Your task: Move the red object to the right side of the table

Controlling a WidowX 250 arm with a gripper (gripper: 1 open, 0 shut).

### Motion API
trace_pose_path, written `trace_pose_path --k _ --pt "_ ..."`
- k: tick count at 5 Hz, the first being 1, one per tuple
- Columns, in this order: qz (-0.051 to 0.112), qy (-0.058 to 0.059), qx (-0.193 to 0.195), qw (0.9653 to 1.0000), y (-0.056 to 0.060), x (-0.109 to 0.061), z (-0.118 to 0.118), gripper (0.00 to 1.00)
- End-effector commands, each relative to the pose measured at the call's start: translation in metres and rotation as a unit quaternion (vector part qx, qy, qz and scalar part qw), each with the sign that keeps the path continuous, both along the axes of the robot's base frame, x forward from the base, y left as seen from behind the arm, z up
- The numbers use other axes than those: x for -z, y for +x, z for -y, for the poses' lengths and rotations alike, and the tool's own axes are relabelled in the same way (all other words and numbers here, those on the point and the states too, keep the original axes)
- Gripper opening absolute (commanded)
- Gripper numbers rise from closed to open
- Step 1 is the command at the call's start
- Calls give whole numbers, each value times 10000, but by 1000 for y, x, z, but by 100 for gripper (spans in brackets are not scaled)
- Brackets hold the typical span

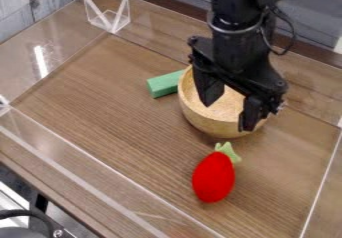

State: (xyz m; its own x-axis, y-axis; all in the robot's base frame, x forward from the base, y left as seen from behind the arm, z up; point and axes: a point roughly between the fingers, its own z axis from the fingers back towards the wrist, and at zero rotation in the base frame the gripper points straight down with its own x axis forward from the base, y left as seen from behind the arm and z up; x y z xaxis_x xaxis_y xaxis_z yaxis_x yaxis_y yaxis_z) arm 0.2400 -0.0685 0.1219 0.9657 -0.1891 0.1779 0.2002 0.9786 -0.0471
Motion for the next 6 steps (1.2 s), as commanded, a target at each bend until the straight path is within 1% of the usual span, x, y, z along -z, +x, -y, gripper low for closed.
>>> trace_pose_path --k 1,2,3,4,5,6 --pt "327 -69 -209 9992 7 -23 1 100" --pt "294 -88 -345 9989 6 -25 4 100" --pt "255 -122 -375 9989 11 -15 14 0" --pt "257 -156 -368 9989 17 -6 23 100" --pt "350 -158 -498 9980 14 -17 16 100" --pt "310 -159 -640 9973 11 -17 10 100"
